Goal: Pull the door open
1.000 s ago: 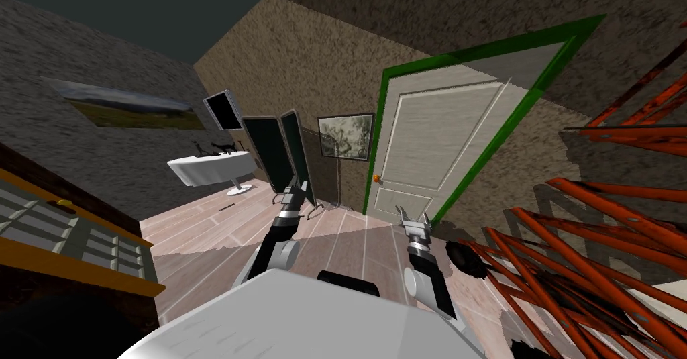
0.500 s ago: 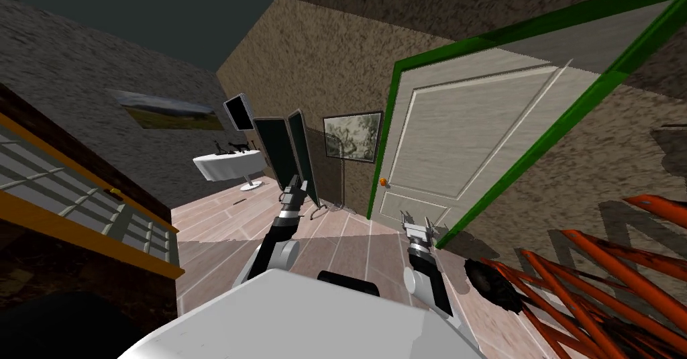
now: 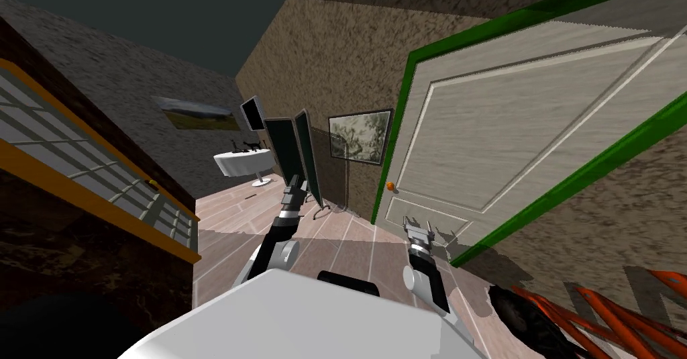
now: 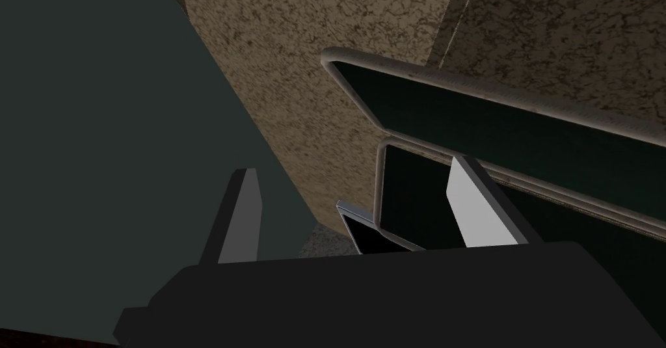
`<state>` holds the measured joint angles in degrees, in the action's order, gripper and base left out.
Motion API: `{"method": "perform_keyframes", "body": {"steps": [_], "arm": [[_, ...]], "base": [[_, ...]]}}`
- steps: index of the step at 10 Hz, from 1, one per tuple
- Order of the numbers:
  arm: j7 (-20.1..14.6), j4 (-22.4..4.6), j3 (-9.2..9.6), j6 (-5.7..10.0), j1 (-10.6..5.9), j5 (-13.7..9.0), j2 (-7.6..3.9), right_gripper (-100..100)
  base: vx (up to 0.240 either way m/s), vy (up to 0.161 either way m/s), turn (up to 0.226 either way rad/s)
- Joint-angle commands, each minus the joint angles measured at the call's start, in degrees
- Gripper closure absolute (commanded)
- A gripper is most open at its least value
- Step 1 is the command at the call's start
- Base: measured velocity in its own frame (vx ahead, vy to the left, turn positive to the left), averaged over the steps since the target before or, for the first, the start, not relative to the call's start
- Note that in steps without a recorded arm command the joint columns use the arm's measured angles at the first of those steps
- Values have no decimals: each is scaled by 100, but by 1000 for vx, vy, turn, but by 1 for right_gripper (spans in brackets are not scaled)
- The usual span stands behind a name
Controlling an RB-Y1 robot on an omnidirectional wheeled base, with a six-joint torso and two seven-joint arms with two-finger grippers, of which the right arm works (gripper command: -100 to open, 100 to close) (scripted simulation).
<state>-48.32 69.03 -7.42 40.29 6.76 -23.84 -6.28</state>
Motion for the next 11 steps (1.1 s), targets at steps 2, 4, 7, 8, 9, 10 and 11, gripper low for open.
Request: {"method": "perform_keyframes", "body": {"steps": [2,4,7,8,9,10,11], "arm": [[-300,-411,-74,124,-161,-150,-13,-100],[-505,-711,-130,203,-288,-259,-20,-100],[-807,-1152,-212,320,-474,-419,-30,-100],[-899,-1287,-237,356,-532,-469,-32,-100],[-992,-1423,-263,392,-589,-518,-35,-100],[-1085,-1559,-288,427,-647,-567,-37,-100],[-1178,-1695,-313,463,-704,-617,-39,-100]], "base": [[88,-40,148],[94,-42,126],[89,-39,159],[97,-44,122],[85,-52,116],[82,-51,123],[78,-51,141]]}}
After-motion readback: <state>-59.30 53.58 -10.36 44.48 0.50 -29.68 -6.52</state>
